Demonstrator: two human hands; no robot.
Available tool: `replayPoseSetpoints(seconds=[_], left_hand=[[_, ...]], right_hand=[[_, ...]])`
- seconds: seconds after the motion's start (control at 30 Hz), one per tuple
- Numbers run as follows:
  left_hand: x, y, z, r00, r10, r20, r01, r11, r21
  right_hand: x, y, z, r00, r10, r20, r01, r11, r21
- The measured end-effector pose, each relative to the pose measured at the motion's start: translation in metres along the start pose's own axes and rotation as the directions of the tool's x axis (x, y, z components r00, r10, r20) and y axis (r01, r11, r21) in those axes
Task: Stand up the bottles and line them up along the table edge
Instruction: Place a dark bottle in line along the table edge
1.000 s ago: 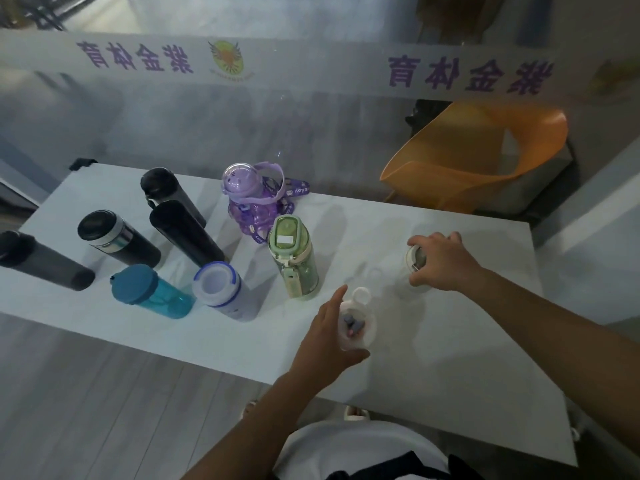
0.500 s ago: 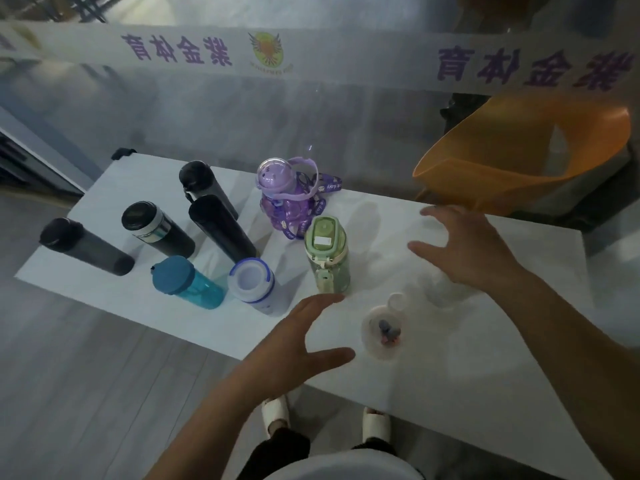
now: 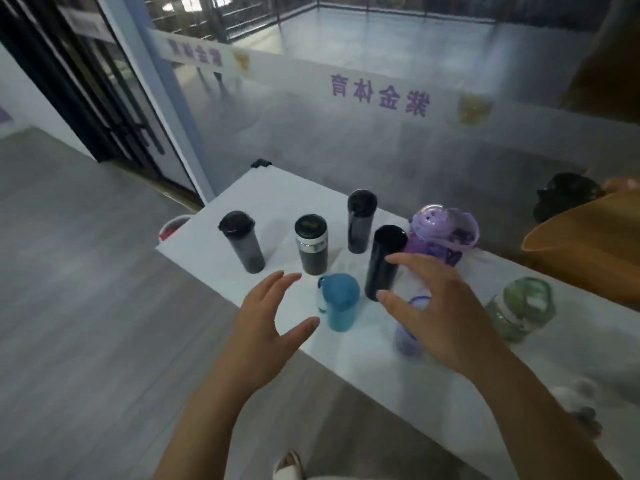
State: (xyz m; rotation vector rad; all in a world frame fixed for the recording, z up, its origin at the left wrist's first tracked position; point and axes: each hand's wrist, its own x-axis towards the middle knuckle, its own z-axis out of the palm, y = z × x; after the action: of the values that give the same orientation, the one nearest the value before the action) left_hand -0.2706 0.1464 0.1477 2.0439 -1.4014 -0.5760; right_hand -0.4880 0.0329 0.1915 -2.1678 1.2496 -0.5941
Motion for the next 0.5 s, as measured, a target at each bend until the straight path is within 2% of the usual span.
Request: replayPoseSetpoints(seconds=[0.07, 0.2, 0.33, 0.5], left_hand=[[-0.002, -0.04, -0.022, 0.999, -0.047, -0.003, 0.047, 0.999, 0.007], [0.002, -0.108, -0.058, 0.992, -0.128, -0.014, 0.127, 0.992, -0.025], [0.033, -0.151, -0.081, 0.991, -0.132, -0.023, 0.131, 0.991, -0.034], [0.112, -0.181, -0.098, 0.991, -0.125, 0.038, 0.126, 0.992, -0.024]], right_hand=[[0.009, -0.023, 0.035, 0.997, -0.006, 0.077, 0.007, 1.0, -0.02], [0.027, -0.062, 0.09, 0.99, 0.002, 0.139, -0.009, 0.999, 0.047], [0.05, -0.084, 0.126, 0.978, 0.025, 0.206, -0.029, 0.999, 0.014], [0.101, -0.098, 0.159, 0.964, 0.074, 0.256, -0.079, 0.997, 0.012]])
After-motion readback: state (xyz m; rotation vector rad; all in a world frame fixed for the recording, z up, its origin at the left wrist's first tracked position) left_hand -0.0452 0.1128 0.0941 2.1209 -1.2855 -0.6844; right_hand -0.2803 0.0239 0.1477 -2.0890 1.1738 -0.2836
